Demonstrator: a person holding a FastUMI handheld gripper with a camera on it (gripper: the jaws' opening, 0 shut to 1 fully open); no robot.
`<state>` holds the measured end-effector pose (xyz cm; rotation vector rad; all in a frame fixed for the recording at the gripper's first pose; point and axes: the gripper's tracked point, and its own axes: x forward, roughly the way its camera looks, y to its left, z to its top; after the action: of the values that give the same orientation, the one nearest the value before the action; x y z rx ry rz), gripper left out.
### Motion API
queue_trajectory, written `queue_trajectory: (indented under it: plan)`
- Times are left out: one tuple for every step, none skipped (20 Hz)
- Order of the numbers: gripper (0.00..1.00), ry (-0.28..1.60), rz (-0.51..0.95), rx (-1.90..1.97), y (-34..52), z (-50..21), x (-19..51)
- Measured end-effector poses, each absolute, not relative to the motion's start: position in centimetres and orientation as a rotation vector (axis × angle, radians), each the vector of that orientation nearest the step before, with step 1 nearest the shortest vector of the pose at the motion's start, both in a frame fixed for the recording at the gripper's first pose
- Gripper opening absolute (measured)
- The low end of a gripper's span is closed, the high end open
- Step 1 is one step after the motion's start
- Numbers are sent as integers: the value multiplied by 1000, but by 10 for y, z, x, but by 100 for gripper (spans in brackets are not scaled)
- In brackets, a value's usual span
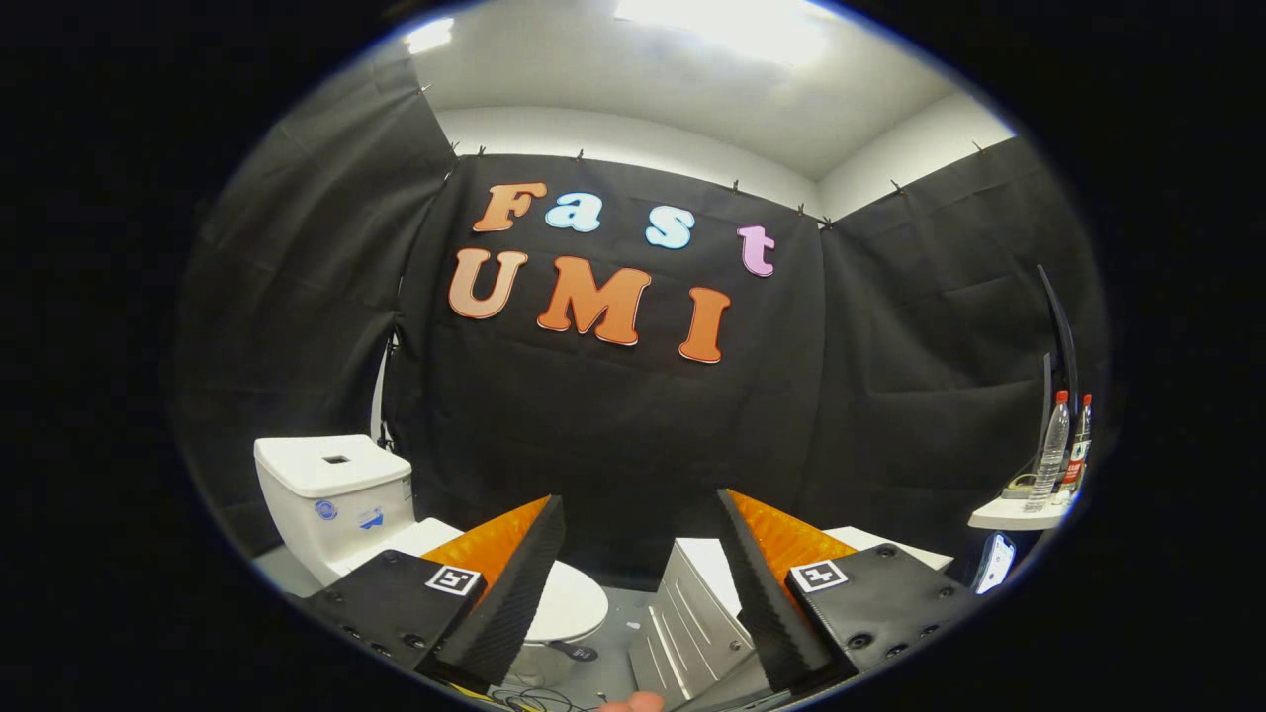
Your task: Open the toilet lid.
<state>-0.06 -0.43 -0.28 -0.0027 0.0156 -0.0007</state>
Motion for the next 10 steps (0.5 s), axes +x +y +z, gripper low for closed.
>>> queue_trajectory:
  plan:
    - [98, 15, 0, -2, -4, -3, -1]
    - [98, 15, 0, -1, -4, -3, -1]
    - [98, 14, 1, 0, -3, -2, -1]
    - [98, 13, 2, 0, -3, -2, -1]
    - [98, 13, 3, 0, -3, -2, -1]
    - [98, 15, 4, 0, -2, -3, 0]
    - [98, 18, 5, -1, -2, -3, 0]
    - [98, 19, 6, -3, -2, -3, 0]
    - [98, 19, 7, -3, -1, -2, 0]
    - [98, 19, 8, -2, -1, -2, 1]
